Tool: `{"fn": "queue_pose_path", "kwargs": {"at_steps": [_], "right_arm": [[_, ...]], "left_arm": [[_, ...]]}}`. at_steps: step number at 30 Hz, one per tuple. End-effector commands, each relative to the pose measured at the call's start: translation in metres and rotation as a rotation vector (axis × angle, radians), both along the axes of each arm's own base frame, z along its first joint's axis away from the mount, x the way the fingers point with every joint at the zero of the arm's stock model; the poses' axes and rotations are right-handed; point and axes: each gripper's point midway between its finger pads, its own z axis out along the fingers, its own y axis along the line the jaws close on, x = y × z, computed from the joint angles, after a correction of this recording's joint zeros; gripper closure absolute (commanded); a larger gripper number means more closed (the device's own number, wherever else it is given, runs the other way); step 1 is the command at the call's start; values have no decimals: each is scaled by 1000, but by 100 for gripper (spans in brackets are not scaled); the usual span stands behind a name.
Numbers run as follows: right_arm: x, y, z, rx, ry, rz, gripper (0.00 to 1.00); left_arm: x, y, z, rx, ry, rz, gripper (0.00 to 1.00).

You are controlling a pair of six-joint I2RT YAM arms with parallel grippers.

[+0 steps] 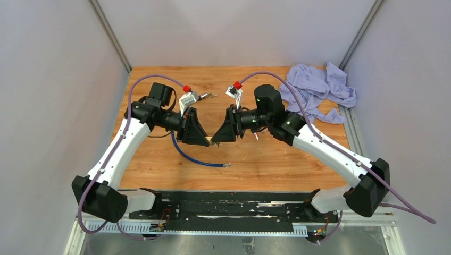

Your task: Unlock with the key

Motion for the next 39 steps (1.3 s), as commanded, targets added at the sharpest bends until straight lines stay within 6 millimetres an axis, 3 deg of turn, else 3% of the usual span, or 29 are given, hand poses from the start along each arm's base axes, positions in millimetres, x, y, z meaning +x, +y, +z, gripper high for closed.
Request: {"fn": "queue_pose_path", "kwargs": {"at_steps": [1,16,20,26,33,35,38,39], "right_arm": [[-5,6,14,29,-39,32,57],[-10,15,0,14,4,55,93],[-13,19,-3,26,37,84,85],[-17,20,-9,37,71,97,84],[-20,22,-1,81,100,112,99],[-19,23,1,100,112,108,99],[2,14,-4,96,181,28,99],[9,11,-5,104,206,7,99]], "left_arm": [[-7,0,4,-34,38,-16,99],[9,-2,-1,19,96,18,96],[11,-3,-4,31,113,25,96],[14,-4,1,26,114,25,96],[13,-4,0,18,130,19,95],[15,-4,-2,31,139,27,86],[26,0,-9,77,110,77,50],[31,3,-12,96,78,100,44]]}}
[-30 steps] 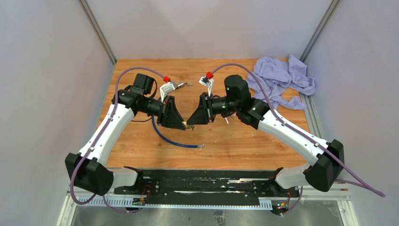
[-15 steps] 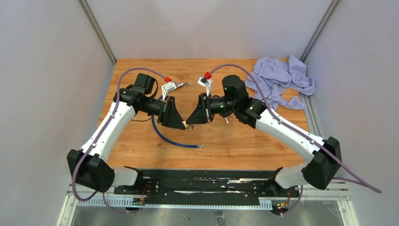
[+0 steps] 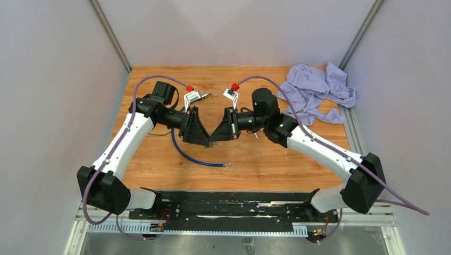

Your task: Unlock with the key

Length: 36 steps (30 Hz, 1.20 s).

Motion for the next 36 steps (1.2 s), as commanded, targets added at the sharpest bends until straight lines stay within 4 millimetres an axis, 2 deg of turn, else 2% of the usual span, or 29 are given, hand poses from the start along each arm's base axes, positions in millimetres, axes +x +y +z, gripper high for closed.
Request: {"fn": "queue_pose_path", "kwargs": {"at_steps": [1,5,8,11,14,18,20,23,31,36], "right_arm": [[10,-7,5,68,103,-22,99],[10,-13,-4,69,145,-27,99],[11,-16,-11,39,160,-38,99],[16,-20,-19,18,178,-64,99],[21,-21,-25,1,204,-90,99],[27,-18,-36,-27,256,-106,99],[31,-19,-44,-47,274,-122,99],[37,-22,-52,-66,289,-138,99],[44,-29,-59,-92,288,-157,99],[47,-26,-53,-83,298,-162,99]], "left_arm": [[27,5,2,40,-159,59,40],[48,19,-9,132,-275,121,20],[55,29,-23,194,-353,131,20],[53,34,-37,229,-372,128,22],[49,39,-46,250,-414,113,27],[53,47,-56,307,-480,109,38],[55,48,-57,319,-499,107,40],[55,48,-56,315,-503,105,39],[58,56,-58,364,-581,84,27],[46,44,-51,311,-632,24,25]]}}
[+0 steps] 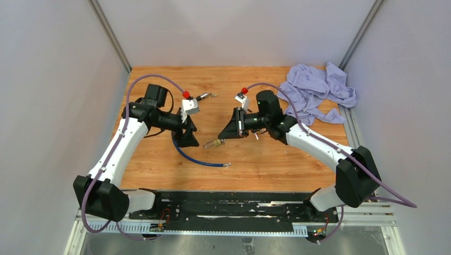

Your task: Unlock with the key

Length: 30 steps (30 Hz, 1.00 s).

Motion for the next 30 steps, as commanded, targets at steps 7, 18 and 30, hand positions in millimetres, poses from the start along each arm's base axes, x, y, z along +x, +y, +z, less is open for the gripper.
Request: {"fn": "queue_pose_path", "kwargs": {"at_steps": [7,18,30], "right_arm": [[10,4,15,33,-5,-13,99],[12,7,17,58,-1,-16,99],[12,7,18,70,3,-25,99]], "left_arm": [[-13,-27,1,54,-157,-167,30],[-15,-34,-21,87,-130,-209,43],[-19,-37,-33,128,-168,-185,86]]}}
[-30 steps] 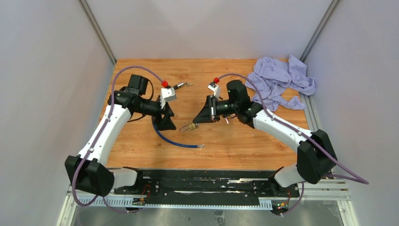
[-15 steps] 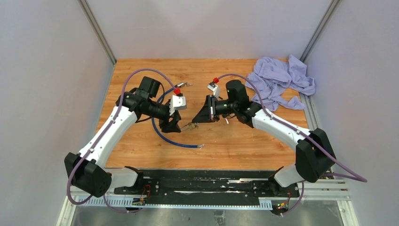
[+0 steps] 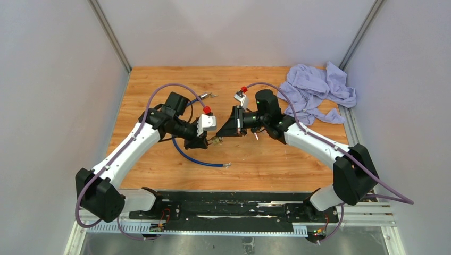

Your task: Unlock with the key

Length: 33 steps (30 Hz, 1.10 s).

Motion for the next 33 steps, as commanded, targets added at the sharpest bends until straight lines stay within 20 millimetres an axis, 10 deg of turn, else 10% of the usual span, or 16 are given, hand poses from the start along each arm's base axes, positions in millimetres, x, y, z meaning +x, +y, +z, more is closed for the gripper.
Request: {"fn": "queue_pose_path", "kwargs": {"at_steps": [1,5,9,15,33], "right_arm": [[5,0,13,42,-29,-9,99],[-2,4,6,38,3,13,95],[-13,10,6,57,34,90,66],[-24,8,5,36,-33,123,49],[-44,6,14,0,-191,225,50]], "left_arm": [[5,0,0,7,-90,50,91],[24,8,4,39,-208,139,100],[31,13,1,80,-207,170,100],[3,-2,4,9,-57,86,100],[-14,-10,26,-27,50,31,100]]}}
